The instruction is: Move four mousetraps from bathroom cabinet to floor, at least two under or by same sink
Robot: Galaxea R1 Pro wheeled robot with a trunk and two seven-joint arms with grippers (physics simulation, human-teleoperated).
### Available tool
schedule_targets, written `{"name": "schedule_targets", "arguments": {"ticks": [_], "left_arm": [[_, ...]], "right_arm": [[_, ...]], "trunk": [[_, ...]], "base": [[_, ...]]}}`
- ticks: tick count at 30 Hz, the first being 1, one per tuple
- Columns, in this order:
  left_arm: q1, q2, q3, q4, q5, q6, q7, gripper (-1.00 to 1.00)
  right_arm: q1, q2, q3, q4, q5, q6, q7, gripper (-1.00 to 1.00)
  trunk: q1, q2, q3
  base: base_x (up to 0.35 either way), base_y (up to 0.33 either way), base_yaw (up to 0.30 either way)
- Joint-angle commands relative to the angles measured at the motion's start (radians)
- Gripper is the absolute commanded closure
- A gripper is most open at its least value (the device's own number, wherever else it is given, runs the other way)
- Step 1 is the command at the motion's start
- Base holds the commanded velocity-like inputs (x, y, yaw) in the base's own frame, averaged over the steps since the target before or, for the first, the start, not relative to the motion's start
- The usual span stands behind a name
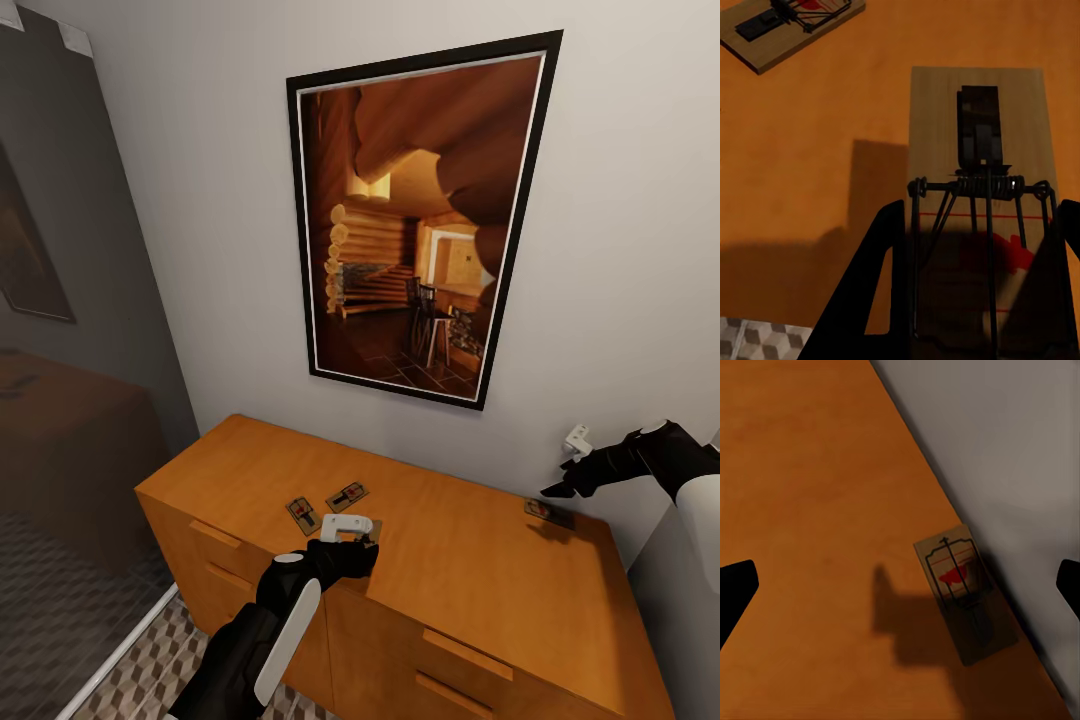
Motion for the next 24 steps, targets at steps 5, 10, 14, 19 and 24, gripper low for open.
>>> {"name": "schedule_targets", "arguments": {"ticks": [5,10,14,19,24], "left_arm": [[-0.001,0.001,-0.001,-0.001,0.009,0.004,0.009,1.00],[-0.001,0.002,-0.001,-0.001,0.008,0.004,0.009,1.00],[-0.001,0.002,-0.001,-0.001,0.008,0.004,0.010,1.00],[-0.001,-0.005,0.002,0.005,-0.013,0.000,0.011,1.00],[-0.001,-0.005,0.001,0.005,-0.022,-0.002,0.011,1.00]], "right_arm": [[-0.001,0.001,-0.008,0.001,0.006,0.010,0.006,-1.00],[-0.001,0.001,-0.008,0.002,0.005,0.009,0.006,-1.00],[-0.001,0.001,-0.008,0.002,0.006,0.009,0.007,-1.00],[-0.001,0.029,-0.007,0.030,0.027,0.011,-0.021,-1.00],[-0.001,0.058,-0.007,0.035,0.011,0.012,-0.009,-1.00]], "trunk": [[0.001,-0.002,-0.002],[0.001,-0.002,-0.002],[0.001,-0.002,-0.002],[0.001,-0.002,-0.002],[0.001,-0.002,-0.002]], "base": [[0.000,0.000,0.000],[0.000,0.000,0.000],[0.000,0.000,0.000],[0.000,0.000,0.000],[0.000,0.000,0.000]]}}
